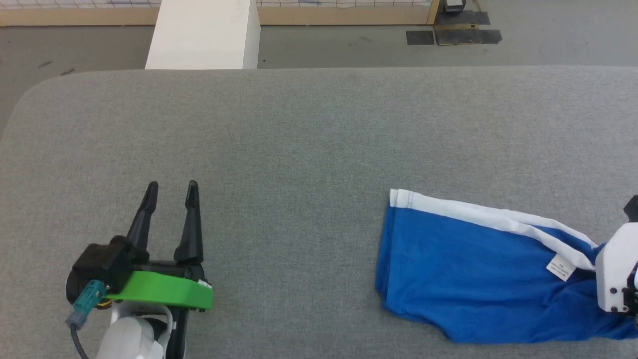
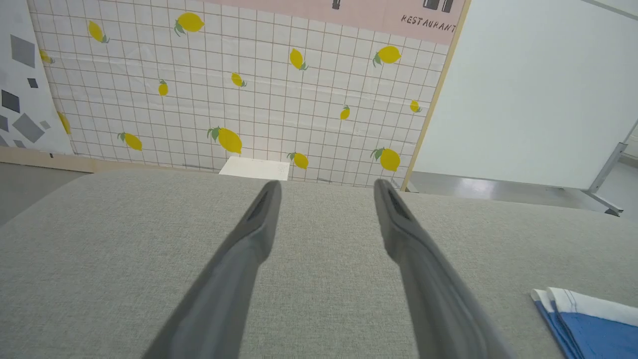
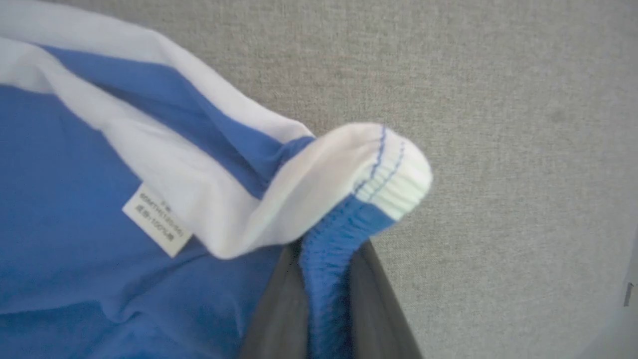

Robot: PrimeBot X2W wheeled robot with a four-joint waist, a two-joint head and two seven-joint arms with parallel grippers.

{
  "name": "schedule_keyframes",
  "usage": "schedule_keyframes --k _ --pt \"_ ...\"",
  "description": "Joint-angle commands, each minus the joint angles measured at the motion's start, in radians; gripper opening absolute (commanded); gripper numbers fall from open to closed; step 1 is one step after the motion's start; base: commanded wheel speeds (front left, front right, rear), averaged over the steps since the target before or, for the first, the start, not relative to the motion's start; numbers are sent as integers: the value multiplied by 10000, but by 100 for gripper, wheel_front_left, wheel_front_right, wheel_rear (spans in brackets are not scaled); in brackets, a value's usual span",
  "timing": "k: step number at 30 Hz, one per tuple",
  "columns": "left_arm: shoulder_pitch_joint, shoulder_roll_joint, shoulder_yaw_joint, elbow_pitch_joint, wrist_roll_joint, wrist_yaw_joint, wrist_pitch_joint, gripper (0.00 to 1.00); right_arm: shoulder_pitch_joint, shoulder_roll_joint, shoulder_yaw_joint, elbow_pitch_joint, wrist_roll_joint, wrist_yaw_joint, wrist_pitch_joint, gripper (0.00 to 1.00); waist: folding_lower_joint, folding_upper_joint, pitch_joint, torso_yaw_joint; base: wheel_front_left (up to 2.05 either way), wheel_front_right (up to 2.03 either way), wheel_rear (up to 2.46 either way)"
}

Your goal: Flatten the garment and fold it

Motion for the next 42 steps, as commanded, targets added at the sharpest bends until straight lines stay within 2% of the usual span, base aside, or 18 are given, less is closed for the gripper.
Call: schedule_keyframes --k 1,4,9,14,18,26,38,39,40,42 --pt "-26 -37 -36 37 10 -60 -47 100 -102 -63 55 -1 -66 -19 83 0 0 -1 -70 7 0 0 0" --pt "30 -41 -64 97 -23 -65 -47 100 -71 -169 344 -358 30 -19 442 0 0 -1 -204 -5 0 0 0" --pt "185 -33 -74 127 -87 -68 -47 100 160 -218 844 -1788 621 -19 1762 0 0 -1 -388 -72 0 0 0" --pt "264 -63 -95 103 -168 -69 -47 100 237 378 1225 -3282 1451 -19 2577 0 0 -1 -403 -94 0 0 0" --pt "206 -82 -165 74 -213 -70 -47 100 210 1060 1588 -3638 1660 -19 2516 0 0 -1 -336 -13 0 0 0" --pt "130 -50 -157 -2 -301 -70 -47 100 -166 2211 2493 -2590 1497 -19 1380 0 0 -1 -128 295 0 0 0" --pt "9 -57 -227 0 -376 -70 -47 100 -789 2677 2600 -183 702 -19 -226 0 0 -1 133 704 0 0 0" --pt "2 -69 -232 7 -381 -70 -47 100 -836 2688 2616 -59 643 -19 -362 35 0 -1 138 718 0 0 0" --pt "-2 -78 -235 13 -384 -70 -47 100 -875 2693 2676 12 596 -19 -467 100 0 -1 139 723 0 0 0" --pt "-2 -88 -240 20 -386 -70 -47 100 -967 2708 2825 60 659 -19 -647 100 0 -1 127 714 0 0 0"
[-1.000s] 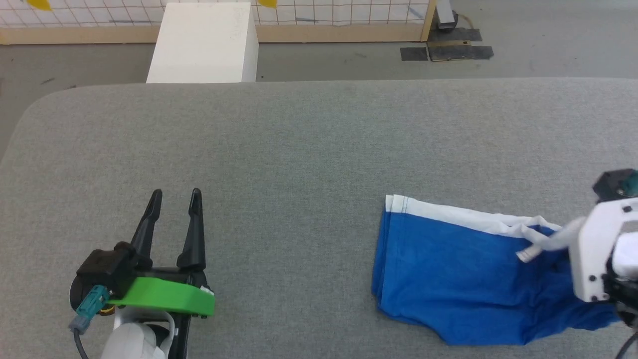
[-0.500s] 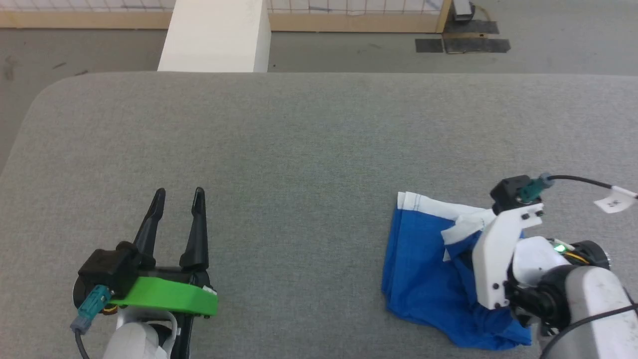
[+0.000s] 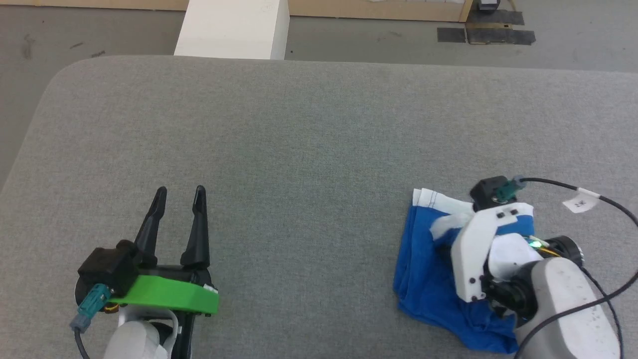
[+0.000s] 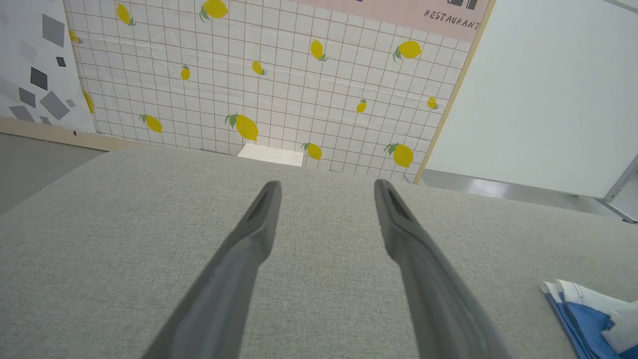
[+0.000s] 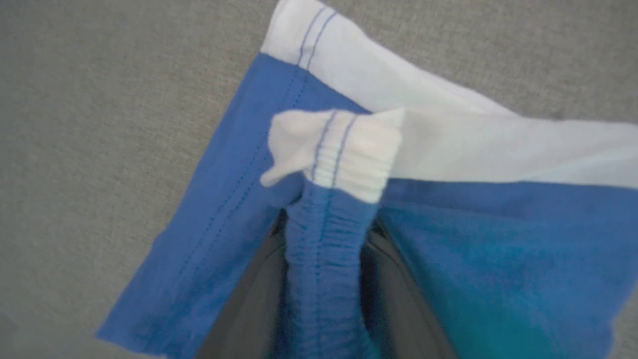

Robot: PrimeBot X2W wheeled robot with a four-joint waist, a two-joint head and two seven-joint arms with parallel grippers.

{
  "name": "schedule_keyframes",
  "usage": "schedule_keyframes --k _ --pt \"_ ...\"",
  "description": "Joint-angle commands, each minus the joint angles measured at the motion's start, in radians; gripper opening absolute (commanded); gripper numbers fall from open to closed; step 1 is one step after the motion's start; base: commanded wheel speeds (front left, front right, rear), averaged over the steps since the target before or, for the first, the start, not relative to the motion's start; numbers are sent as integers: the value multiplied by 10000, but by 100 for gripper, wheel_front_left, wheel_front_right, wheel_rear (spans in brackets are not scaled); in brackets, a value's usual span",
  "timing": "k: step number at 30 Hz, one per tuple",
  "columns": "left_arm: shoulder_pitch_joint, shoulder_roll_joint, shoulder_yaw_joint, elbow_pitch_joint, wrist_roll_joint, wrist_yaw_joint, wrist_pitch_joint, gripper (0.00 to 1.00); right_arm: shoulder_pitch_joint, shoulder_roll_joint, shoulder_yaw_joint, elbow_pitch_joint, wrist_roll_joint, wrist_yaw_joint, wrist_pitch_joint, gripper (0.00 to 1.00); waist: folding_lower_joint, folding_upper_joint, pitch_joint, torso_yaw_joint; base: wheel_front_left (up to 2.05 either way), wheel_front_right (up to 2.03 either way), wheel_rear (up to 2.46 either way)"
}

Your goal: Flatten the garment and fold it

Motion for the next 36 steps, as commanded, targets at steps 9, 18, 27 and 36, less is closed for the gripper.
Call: schedule_keyframes --k 9,18,27,36 --pt "-93 -22 -51 40 25 -67 -47 100 -448 48 1199 -1086 425 -15 336 100 0 0 -243 -256 0 0 0" --pt "26 66 -91 15 99 -67 -47 100 -165 6 671 -2872 280 -15 150 100 0 0 -586 -660 0 0 0" --pt "117 119 -82 -59 232 -67 -47 100 1351 -3 -1337 -3458 -949 -15 -16 100 0 0 -685 -925 0 0 0" --pt "62 163 -151 -45 241 -67 -47 100 2359 64 -1641 -2371 -917 -15 -504 100 0 0 -541 -886 0 0 0"
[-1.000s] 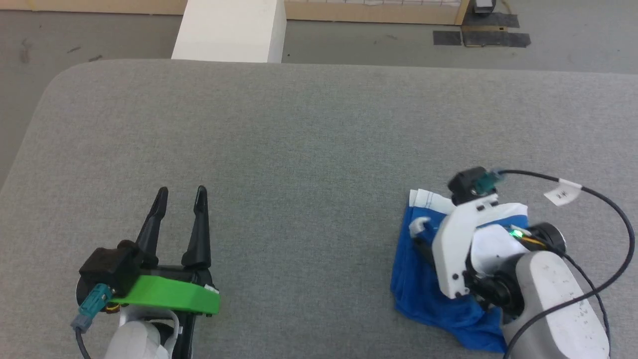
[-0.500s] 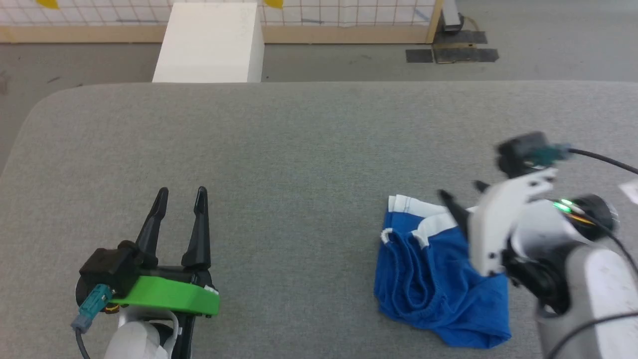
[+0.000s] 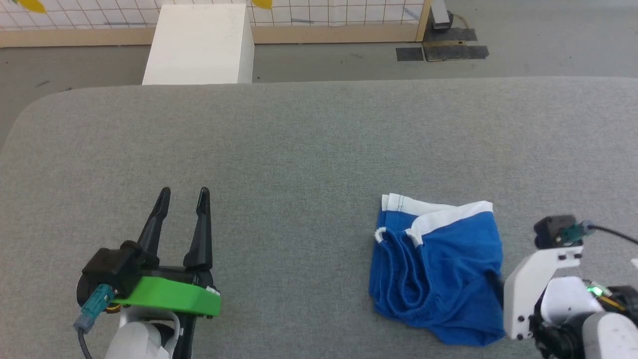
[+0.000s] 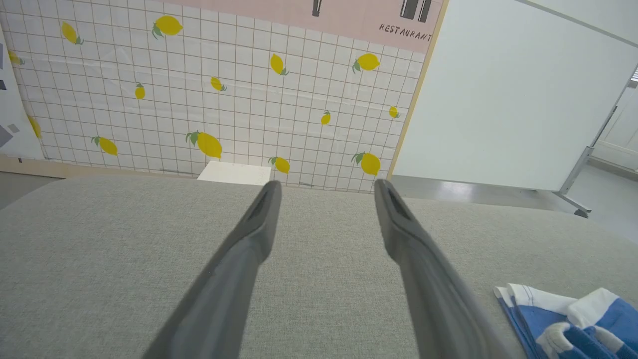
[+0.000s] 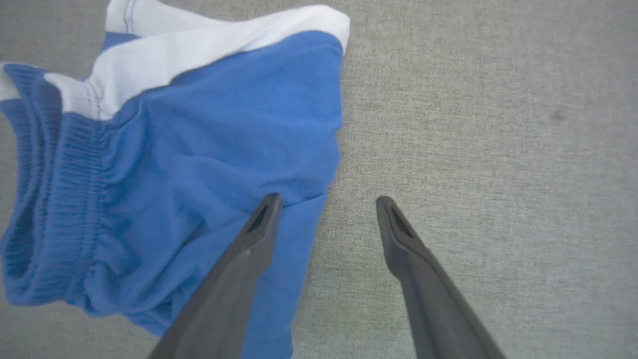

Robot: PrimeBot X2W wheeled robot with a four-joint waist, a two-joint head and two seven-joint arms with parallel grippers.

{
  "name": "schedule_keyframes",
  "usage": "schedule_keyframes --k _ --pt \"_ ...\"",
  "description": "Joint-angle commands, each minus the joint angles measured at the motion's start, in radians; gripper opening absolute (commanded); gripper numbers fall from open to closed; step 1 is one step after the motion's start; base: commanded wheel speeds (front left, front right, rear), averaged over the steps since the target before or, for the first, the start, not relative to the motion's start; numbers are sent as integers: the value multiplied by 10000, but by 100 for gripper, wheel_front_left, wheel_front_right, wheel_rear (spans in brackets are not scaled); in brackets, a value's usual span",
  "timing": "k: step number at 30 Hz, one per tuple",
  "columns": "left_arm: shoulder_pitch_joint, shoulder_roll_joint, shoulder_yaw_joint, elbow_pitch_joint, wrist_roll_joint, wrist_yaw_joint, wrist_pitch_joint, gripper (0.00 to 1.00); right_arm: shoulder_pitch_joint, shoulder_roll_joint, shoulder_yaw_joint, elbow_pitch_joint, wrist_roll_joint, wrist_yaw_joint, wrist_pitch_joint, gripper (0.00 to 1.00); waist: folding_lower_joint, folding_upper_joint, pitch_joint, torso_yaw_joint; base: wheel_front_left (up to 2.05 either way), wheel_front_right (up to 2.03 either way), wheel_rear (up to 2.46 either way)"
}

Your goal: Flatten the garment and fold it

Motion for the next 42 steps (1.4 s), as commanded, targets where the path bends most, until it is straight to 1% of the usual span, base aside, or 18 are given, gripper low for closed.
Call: schedule_keyframes --k 1,5,9,10,11,12,13,18,20,22,24,28,31,33,37,42 --pt "32 69 6 -7 128 -65 -47 100 104 33 97 213 113 -13 -164 100 0 0 22 21 0 0 0" --pt "54 84 20 -11 111 -65 -47 100 115 35 386 825 288 -13 -436 100 0 0 61 54 0 0 0" --pt "32 85 23 -2 97 -65 -47 100 56 36 570 1372 186 -13 -541 100 0 0 107 93 0 0 0" --pt "26 83 35 2 94 -65 -47 100 27 36 592 1511 144 -13 -520 98 0 0 117 95 0 0 0" --pt "23 79 46 6 92 -65 -47 100 -6 36 616 1603 91 -13 -512 48 0 0 122 97 0 0 0" --pt "20 76 60 9 93 -65 -47 100 -59 36 631 1697 64 -13 -524 6 0 0 132 94 0 0 0" --pt "17 74 69 10 94 -65 -47 100 -102 36 663 1770 29 -13 -517 0 0 0 135 91 0 0 0" --pt "36 61 107 -25 121 -65 -47 100 -346 -62 835 1803 -126 -13 -489 0 0 0 150 46 0 0 0" --pt "72 58 191 -74 149 -65 -47 100 -465 -335 1075 1690 -108 -13 -479 0 0 0 177 -87 0 0 0" --pt "135 49 309 -156 161 -65 -47 100 -608 -778 1505 1573 -61 -13 -359 0 0 0 228 -349 0 0 0" --pt "193 61 444 -263 163 -65 -47 100 -859 -1374 2067 1454 15 -13 -201 0 0 0 373 -747 0 0 0" --pt "218 101 818 -509 169 -65 -47 100 -1781 -2470 3396 1279 387 -13 12 0 0 0 741 -1918 0 0 0" --pt "144 153 993 -697 204 -65 -47 100 -2701 -3268 4304 1405 652 -13 -82 0 0 0 1054 -2820 0 0 0" --pt "54 241 1030 -793 252 -65 -47 100 -3264 -3646 4758 1629 810 -13 -220 0 0 0 1267 -3311 0 0 0" --pt "-168 443 1103 -1017 302 -65 -47 100 -4185 -4039 5107 2227 1007 -13 -615 0 0 0 1737 -4017 0 0 0" --pt "-416 757 1161 -1318 363 -65 -47 100 -4945 -4341 4951 3058 870 -13 -1268 0 0 0 2390 -4414 0 0 0"
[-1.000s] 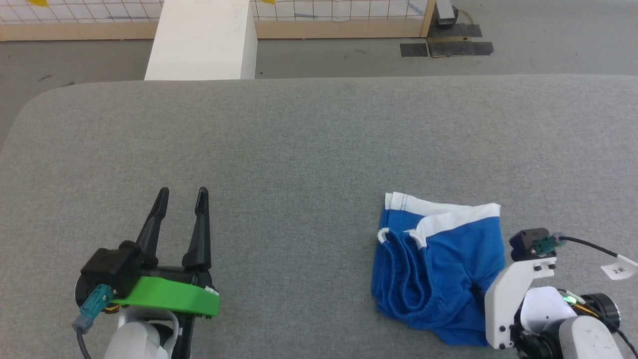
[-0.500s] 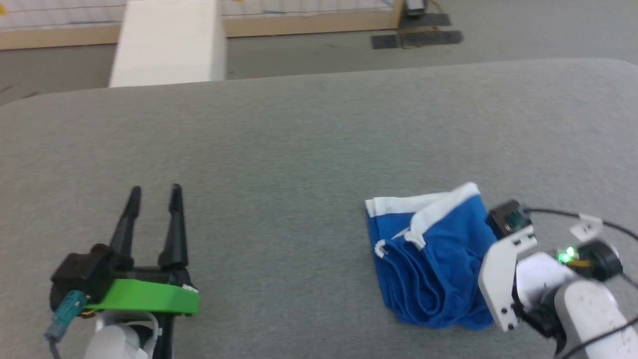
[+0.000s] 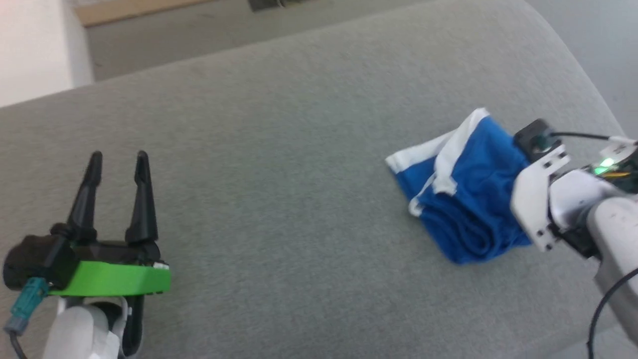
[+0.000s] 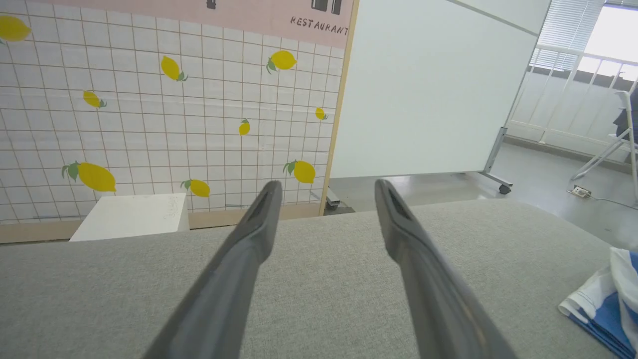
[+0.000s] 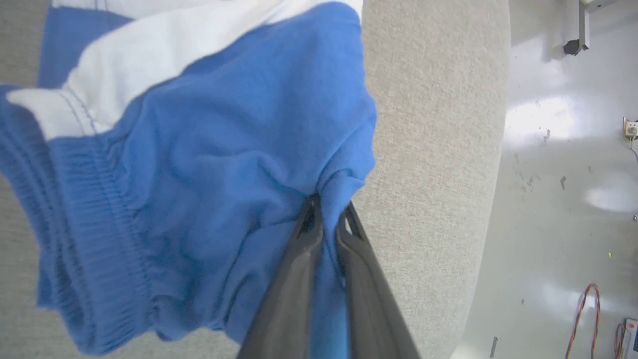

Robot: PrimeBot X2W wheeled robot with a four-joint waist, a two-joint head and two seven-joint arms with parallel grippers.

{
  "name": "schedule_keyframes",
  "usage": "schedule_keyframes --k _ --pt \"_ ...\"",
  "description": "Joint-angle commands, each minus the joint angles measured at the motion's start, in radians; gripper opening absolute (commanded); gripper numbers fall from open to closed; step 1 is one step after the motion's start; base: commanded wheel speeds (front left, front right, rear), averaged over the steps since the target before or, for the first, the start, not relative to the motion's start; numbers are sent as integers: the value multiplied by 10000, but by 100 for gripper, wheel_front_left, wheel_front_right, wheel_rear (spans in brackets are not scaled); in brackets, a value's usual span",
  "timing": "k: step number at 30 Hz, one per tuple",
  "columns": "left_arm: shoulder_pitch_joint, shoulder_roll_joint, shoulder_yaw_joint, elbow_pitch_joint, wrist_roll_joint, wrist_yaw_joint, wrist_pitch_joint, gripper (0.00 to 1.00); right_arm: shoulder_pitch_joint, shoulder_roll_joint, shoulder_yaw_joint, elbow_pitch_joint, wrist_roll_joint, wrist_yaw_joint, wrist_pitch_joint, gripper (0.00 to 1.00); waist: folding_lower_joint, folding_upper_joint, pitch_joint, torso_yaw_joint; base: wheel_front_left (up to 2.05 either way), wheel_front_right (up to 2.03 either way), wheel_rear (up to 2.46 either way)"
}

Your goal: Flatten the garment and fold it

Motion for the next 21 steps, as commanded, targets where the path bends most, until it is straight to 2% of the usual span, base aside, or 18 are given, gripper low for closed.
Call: schedule_keyframes --k 1,8,14,21 --pt "-173 196 21 -75 61 -65 -11 100 -272 -123 -37 218 -126 -19 -224 0 -1 -1 1239 -976 0 0 0" --pt "-412 757 120 -546 71 -62 337 100 -811 -402 -1025 1307 -738 -19 -1411 0 -1 -1 2209 -855 0 0 0" --pt "-481 1085 284 -1029 94 -13 623 100 -1151 -381 -2927 2176 -1552 -19 -2182 0 -1 -1 2818 -530 0 0 0" --pt "-466 1243 306 -1233 63 20 756 100 -1279 -140 -5092 2593 -2702 -19 -2571 0 -1 -1 3028 -185 0 0 0"
